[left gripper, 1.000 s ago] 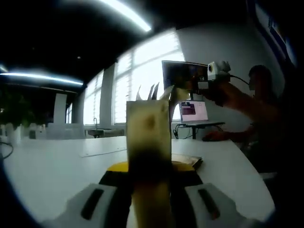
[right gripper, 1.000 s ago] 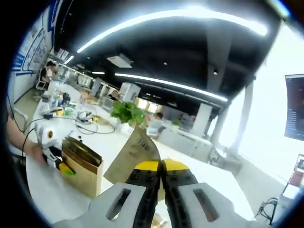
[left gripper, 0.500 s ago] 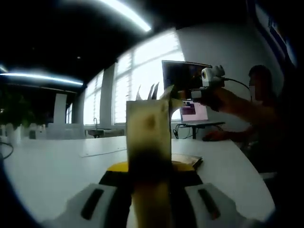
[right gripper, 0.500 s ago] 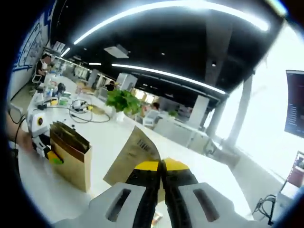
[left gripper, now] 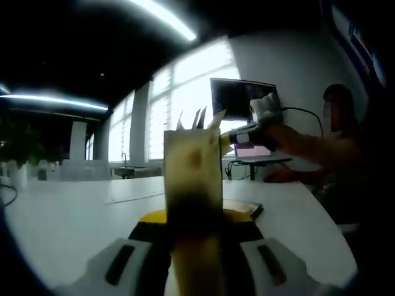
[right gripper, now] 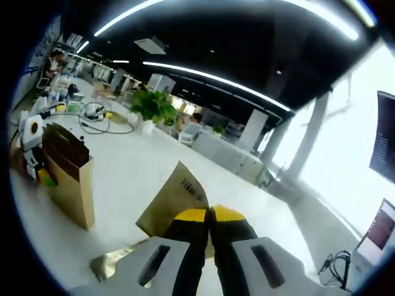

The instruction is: Extract single mask from mask box in order stack masks on table

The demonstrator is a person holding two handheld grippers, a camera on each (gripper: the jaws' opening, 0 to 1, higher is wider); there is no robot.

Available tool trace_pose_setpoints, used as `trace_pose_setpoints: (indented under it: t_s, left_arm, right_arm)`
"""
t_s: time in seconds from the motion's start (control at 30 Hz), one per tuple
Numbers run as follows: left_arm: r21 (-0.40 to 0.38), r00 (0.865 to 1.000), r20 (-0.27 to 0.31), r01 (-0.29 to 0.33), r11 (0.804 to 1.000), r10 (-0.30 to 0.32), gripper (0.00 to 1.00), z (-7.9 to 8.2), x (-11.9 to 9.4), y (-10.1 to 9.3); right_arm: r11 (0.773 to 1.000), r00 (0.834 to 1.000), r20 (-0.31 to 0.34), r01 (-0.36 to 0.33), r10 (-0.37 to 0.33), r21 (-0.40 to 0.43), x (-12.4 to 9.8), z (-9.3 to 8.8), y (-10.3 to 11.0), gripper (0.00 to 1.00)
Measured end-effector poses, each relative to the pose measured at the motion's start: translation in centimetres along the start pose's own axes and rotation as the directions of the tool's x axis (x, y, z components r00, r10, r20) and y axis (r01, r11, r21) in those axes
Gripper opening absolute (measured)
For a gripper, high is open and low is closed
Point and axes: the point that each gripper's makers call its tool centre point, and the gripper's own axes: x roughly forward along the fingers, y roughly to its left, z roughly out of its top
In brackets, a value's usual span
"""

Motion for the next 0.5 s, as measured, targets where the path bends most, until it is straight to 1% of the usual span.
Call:
trace_pose_setpoints:
  t_s: [0.03, 0.07, 0.1, 0.17, 0.23, 0.33, 0.4, 0.5]
  left_arm:
    - [0.0, 1.0, 0.0, 0.0, 1.0, 0.0, 0.32, 0.0, 0.0, 0.0]
    - [0.0, 1.0, 0.0, 0.0, 1.0, 0.0, 0.32, 0.0, 0.0, 0.0]
    - [0.0, 1.0, 0.0, 0.0, 1.0, 0.0, 0.32, -0.1, 0.0, 0.0]
    - [0.0, 1.0, 0.0, 0.0, 1.0, 0.0, 0.32, -0.1, 0.0, 0.0]
    - [0.0, 1.0, 0.0, 0.0, 1.0, 0.0, 0.32, -0.1, 0.0, 0.0]
    - [0.001, 1.0, 0.0, 0.0, 1.0, 0.0, 0.32, -0.1, 0.0, 0.0]
    - [0.001, 1.0, -0.001, 0.0, 1.0, 0.0, 0.32, -0.1, 0.0, 0.0]
    - [0.002, 1.0, -0.001, 0.0, 1.0, 0.0, 0.32, -0.2, 0.0, -0.1]
  right_arm:
    - [1.0, 1.0, -0.011, 0.003, -0.003, -0.019, 0.1, -0.4, 0.2, 0.0]
    - [0.998, 1.0, -0.025, 0.008, -0.009, -0.065, 0.2, -0.9, 0.2, 0.0]
    - [0.997, 0.999, -0.035, 0.017, -0.02, -0.076, 0.3, -1.3, 0.1, 0.0]
    - [0.996, 0.999, -0.048, 0.009, -0.013, -0.088, 0.5, -2.0, 0.5, 0.0]
    - [0.993, 0.998, -0.065, 0.01, -0.018, -0.122, 0.3, -2.6, 0.7, 0.0]
    - [0.989, 0.997, -0.069, 0.008, -0.019, -0.146, -0.3, -2.7, 1.2, 0.0]
    - [0.988, 0.998, -0.067, -0.003, -0.007, -0.156, -0.8, -3.1, 2.4, 0.0]
    - [0.979, 0.997, -0.076, -0.013, -0.003, -0.205, -1.6, -3.4, 3.3, 0.0]
